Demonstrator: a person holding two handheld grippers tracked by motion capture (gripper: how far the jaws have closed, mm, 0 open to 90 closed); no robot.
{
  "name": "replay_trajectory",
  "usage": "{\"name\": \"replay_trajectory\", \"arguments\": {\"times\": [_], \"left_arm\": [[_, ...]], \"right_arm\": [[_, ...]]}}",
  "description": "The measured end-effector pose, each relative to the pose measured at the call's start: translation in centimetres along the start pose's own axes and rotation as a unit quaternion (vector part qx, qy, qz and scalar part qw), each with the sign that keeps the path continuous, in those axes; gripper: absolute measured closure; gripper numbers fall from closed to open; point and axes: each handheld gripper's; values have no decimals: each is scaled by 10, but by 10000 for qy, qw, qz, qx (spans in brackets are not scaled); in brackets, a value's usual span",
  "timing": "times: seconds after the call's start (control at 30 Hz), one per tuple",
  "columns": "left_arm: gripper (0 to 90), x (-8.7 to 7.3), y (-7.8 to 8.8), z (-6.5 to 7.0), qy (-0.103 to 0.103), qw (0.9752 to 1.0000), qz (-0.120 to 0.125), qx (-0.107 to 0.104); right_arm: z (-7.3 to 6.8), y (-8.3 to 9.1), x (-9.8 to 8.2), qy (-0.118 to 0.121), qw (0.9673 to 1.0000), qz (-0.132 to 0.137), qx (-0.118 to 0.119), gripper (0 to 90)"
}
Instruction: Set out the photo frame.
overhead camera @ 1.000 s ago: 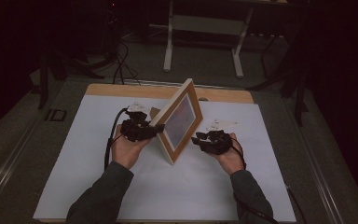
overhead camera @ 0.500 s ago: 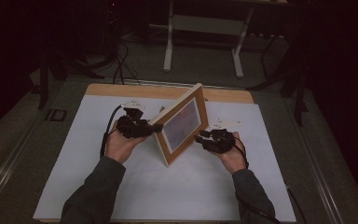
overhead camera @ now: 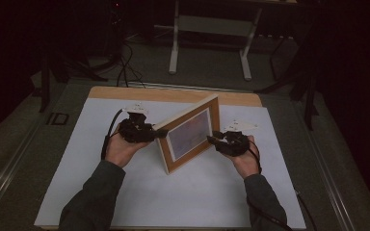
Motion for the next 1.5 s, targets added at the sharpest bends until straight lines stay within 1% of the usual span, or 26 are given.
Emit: {"name": "replay_trajectory", "arguments": {"times": [0.1, 0.2, 0.27, 0.4, 0.47, 0.5, 0.57, 0.63, 0.67, 0.73, 0.83, 0.93, 1.07, 1.23, 1.33, 1.5], "left_arm": [[692, -6, -1, 6, 104, 9992, 281, 271], [671, -11, -2, 13, 143, 9972, 487, 549], [660, -14, -3, 17, 150, 9958, 571, 695], [674, -19, -2, 19, 271, 9933, 754, 833], [685, -21, -3, 21, 248, 9926, 788, 890], [699, -22, -3, 20, 207, 9926, 816, 876], [708, -23, -3, 17, 204, 9934, 860, 730], [715, -23, -2, 14, 259, 9940, 894, 580], [719, -23, -2, 12, 283, 9945, 898, 468], [724, -23, -1, 9, 319, 9952, 878, 290], [728, -23, 1, 3, 357, 9960, 816, 120], [729, -23, 3, 0, 331, 9968, 732, -26], [729, -22, 7, -3, 219, 9977, 595, -230], [729, -22, 11, -6, 149, 9978, 492, -421], [729, -23, 13, -9, 134, 9975, 451, -537], [729, -23, 14, -12, 90, 9966, 386, -729]], "right_arm": [[1, 1, 0, 10, 10000, 18, -38, 622], [4, 3, 1, 5, 9999, 48, -99, 612], [7, 4, 2, -68, 9998, 100, -149, 612], [14, 8, 6, -132, 9994, 178, -270, 602], [16, 10, 7, -149, 9991, 206, -328, 599], [17, 11, 8, -182, 9990, 218, -347, 597], [19, 12, 9, -199, 9987, 252, -386, 590], [20, 13, 10, -238, 9986, 263, -401, 577], [21, 14, 10, -246, 9985, 271, -417, 571], [23, 14, 9, -280, 9982, 281, -440, 562], [26, 15, 8, -301, 9981, 269, -473, 545], [28, 16, 7, -305, 9980, 267, -489, 531], [28, 15, 8, -301, 9978, 265, -525, 508], [27, 15, 12, -264, 9978, 282, -537, 468], [27, 14, 13, -244, 9982, 220, -494, 450], [27, 13, 15, -192, 9985, 175, -488, 432]]}}
Point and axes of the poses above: each handheld gripper's, and its own axes: y roughly backward along the jaws, x roughly out of its top, z roughly to its right, and after that the axes turned 10 degrees about -y, right-handed
